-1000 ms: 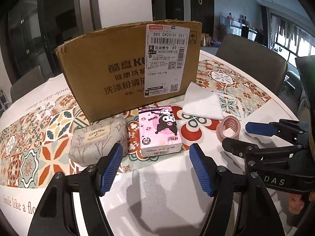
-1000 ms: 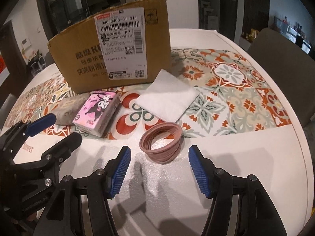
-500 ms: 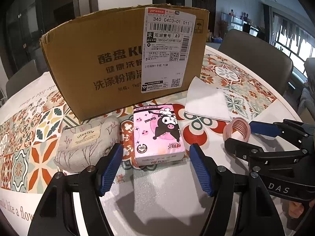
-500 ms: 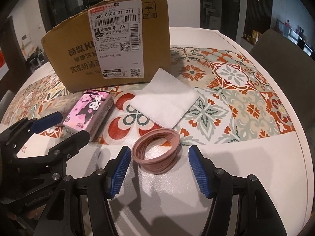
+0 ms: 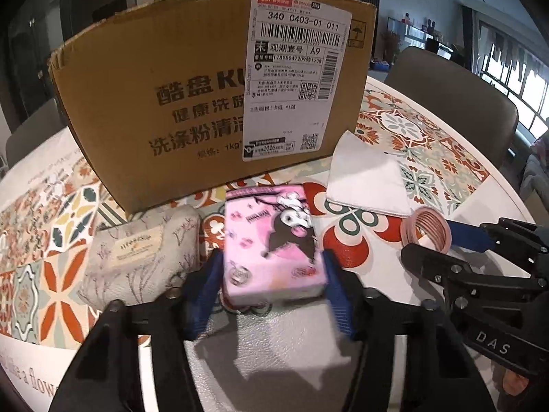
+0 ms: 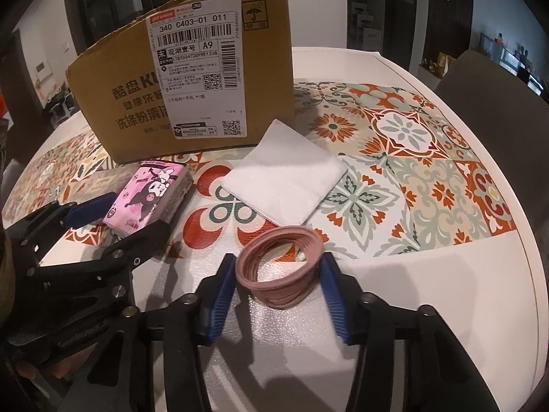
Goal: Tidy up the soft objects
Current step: 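Grasp the pink Kuromi tissue pack with the left gripper while the right gripper grasps the pink hair tie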
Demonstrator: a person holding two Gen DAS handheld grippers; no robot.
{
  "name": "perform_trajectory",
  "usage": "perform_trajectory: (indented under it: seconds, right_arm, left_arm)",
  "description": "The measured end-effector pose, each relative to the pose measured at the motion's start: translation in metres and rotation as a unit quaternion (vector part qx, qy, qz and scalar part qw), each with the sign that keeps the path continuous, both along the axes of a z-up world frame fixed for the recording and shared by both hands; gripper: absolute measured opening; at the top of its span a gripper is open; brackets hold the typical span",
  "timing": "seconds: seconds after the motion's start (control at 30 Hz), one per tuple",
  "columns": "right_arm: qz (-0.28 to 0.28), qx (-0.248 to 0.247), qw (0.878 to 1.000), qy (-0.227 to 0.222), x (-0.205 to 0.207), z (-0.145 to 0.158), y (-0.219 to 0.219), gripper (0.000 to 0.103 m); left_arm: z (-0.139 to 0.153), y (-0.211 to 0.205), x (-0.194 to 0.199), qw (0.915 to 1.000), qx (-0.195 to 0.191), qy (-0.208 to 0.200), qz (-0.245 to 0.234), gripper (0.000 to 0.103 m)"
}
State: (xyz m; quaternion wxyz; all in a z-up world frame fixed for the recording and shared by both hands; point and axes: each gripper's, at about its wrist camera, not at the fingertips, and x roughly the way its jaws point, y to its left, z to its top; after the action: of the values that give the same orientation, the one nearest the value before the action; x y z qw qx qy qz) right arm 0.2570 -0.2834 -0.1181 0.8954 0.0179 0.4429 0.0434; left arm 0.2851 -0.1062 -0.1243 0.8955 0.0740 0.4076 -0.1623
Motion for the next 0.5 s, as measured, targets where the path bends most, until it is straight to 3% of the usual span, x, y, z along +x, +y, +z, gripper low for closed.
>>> perform_trajectory:
  seconds: [0.17,0.5]
  right_arm:
    - [-0.001,0.009,1.0,-0.001,0.0,0.0,0.0,0.026]
    - [-0.004,0.024,1.0,-0.009,-0.006,0.008,-0.001,0.017]
  left_arm:
    - [0.0,0.001,-0.002,1.0,-0.005,-0.001,0.003,0.053]
    - [0.015,0.005,-0.017,0.9997,-0.009,-0.022,0.002,0.053]
